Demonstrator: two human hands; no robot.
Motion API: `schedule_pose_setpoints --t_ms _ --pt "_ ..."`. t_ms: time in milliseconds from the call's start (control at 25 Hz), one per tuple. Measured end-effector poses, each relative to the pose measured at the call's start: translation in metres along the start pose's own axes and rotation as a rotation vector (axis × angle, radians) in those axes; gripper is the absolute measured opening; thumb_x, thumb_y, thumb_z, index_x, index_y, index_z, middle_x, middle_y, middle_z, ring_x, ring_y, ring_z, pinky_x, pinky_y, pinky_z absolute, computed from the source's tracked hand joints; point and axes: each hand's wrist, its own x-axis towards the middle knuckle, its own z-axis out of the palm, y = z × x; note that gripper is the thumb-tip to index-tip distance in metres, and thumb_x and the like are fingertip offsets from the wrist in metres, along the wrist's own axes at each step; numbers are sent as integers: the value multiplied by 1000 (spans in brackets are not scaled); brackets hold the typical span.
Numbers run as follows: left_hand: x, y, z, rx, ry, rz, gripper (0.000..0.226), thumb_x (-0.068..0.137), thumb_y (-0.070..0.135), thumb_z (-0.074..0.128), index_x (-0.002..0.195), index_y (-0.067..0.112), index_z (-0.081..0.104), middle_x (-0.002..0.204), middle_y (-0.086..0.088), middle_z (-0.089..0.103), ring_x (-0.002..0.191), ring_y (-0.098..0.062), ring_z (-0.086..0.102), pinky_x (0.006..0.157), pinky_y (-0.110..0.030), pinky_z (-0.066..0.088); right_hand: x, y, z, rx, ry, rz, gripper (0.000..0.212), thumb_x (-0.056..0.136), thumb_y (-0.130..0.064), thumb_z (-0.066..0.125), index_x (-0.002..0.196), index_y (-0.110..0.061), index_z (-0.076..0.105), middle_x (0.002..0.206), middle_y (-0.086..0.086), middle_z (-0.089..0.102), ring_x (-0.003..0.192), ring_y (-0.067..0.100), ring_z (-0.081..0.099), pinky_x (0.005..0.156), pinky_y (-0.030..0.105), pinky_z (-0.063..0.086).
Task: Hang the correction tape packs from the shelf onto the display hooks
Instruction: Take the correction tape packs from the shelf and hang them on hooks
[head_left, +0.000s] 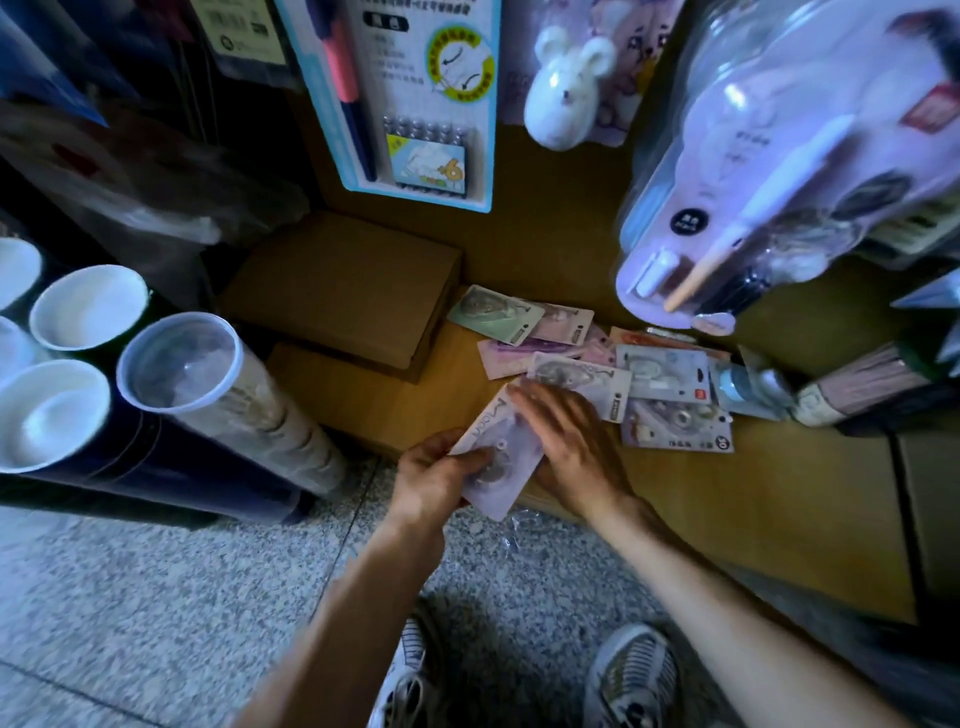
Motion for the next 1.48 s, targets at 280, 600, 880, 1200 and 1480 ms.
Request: schedule_pose_setpoints --t_ms 280,600,880,1200,1480 --pt "4 -9 -10 -87 131 24 27 75 -5 72 100 5 71 89 -11 73 78 -27 67 76 -40 54 5 64 5 670 30 1444 58 79 -38 75 127 -10 61 135 14 60 119 31 58 96 38 46" --pt "-28 13 -8 -77 116 78 18 78 -1 70 93 9 67 92 -12 71 84 -32 64 81 -45 52 0 24 -40 1020 522 1251 7 91 -11 65 86 -8 60 79 -5 61 71 10 55 67 25 43" --pt "-114 66 -26 -11 63 185 26 75 6 70 101 8 67 101 -17 70 91 -36 68 82 -50 55 -18 -27 -140 1274 746 1374 10 99 -20 55 96 -12 61 92 -1 64 81 15 59 71 27 47" --pt "-206 101 -43 -26 -170 261 49 66 18 68 114 7 68 105 -19 72 88 -33 67 68 -36 54 -84 -119 -234 1966 116 1184 21 92 -13 55 108 0 61 90 16 67 79 30 65 73 39 53" --pt "-226 108 -21 -58 -190 375 45 72 18 64 117 17 66 111 -18 70 88 -32 64 65 -32 44 -72 -121 -308 1750 234 810 36 84 -4 65 119 -15 62 109 10 73 91 25 72 67 37 55"
